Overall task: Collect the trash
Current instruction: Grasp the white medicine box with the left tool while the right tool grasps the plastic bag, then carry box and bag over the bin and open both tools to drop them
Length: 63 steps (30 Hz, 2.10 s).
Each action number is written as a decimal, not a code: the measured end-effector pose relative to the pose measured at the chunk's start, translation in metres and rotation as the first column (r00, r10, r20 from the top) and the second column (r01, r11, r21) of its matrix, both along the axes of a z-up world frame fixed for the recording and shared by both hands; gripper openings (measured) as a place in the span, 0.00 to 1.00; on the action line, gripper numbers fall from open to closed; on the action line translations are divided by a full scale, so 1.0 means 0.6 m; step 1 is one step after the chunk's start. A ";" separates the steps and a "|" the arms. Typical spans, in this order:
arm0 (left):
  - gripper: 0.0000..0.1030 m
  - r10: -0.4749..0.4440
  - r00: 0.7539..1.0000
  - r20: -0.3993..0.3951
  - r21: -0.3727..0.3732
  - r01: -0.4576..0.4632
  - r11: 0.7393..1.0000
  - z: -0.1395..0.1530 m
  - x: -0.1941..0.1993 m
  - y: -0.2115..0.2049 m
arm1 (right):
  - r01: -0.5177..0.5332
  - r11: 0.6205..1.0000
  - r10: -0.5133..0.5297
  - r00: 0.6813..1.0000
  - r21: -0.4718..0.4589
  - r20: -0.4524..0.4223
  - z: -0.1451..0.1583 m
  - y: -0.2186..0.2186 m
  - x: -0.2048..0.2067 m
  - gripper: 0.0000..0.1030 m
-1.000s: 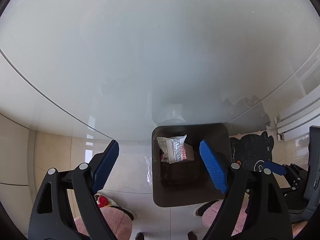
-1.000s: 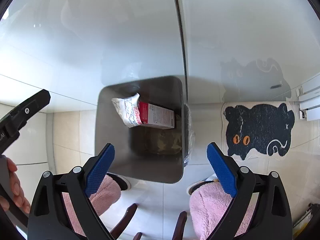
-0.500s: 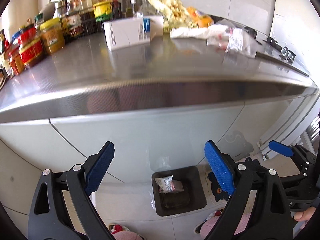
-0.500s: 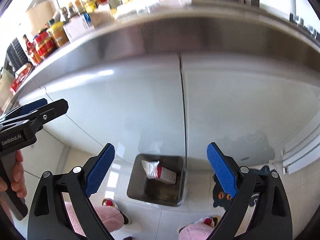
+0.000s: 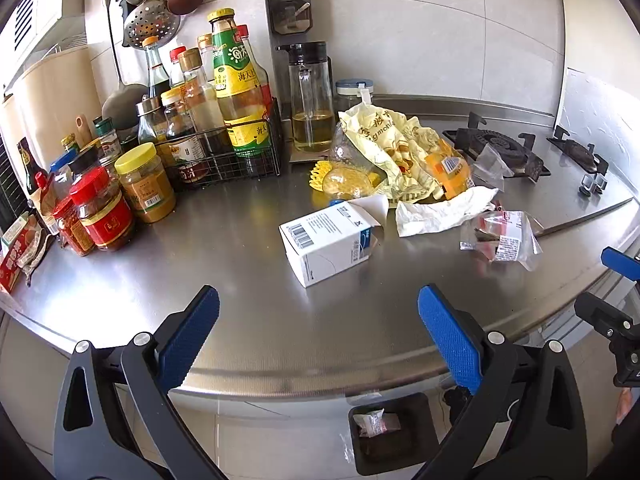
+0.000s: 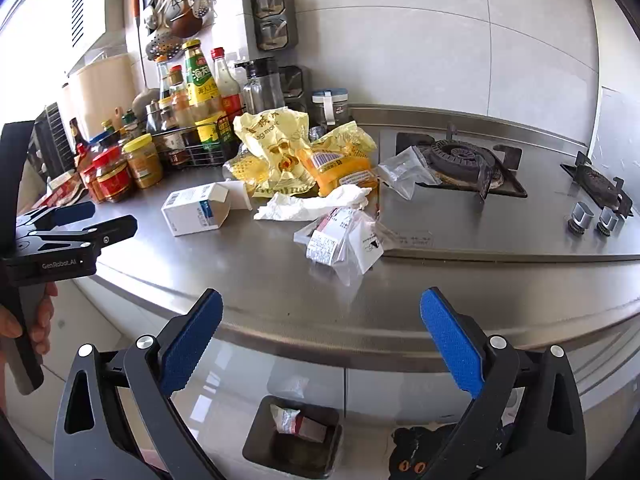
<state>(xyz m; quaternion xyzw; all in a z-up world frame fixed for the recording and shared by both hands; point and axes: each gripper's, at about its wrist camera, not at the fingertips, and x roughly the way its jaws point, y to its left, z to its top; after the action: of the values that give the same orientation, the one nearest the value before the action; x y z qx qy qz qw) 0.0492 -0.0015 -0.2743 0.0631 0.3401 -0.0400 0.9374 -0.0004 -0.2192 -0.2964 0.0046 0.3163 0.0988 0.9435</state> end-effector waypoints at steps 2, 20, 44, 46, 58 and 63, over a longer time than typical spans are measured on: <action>0.92 0.000 1.000 -0.003 0.020 0.000 1.000 0.001 0.023 0.003 | 0.008 1.000 -0.008 1.000 -0.001 -0.017 0.000 -0.001 0.022 0.97; 0.92 -0.154 0.985 -0.076 0.135 0.163 0.977 -0.073 0.172 -0.001 | 0.086 0.996 -0.084 0.987 0.012 -0.137 -0.067 0.001 0.136 0.69; 0.47 -0.192 0.981 -0.027 0.067 0.193 0.979 -0.023 0.098 -0.026 | 0.069 0.997 -0.067 0.995 0.026 -0.072 -0.014 -0.005 0.089 0.07; 0.47 -0.185 0.983 -0.009 0.064 0.185 0.981 -0.006 0.080 -0.026 | 0.068 0.997 -0.066 0.996 0.025 -0.056 -0.001 -0.005 0.077 0.07; 0.46 -0.161 0.984 0.073 0.030 0.159 0.987 0.063 -0.086 -0.033 | 0.018 1.000 -0.018 0.999 0.026 0.027 0.051 0.028 -0.037 0.07; 0.46 -0.168 0.983 0.067 0.009 0.168 0.986 0.049 -0.163 -0.044 | -0.008 1.000 0.008 0.999 0.019 0.037 0.053 0.039 -0.101 0.07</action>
<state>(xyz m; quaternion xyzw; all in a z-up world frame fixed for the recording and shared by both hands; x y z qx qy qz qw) -0.0484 -0.0277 -0.2447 0.0946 0.3016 -0.1162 0.9416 -0.0610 -0.1959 -0.2648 0.0103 0.2979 0.1056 0.9487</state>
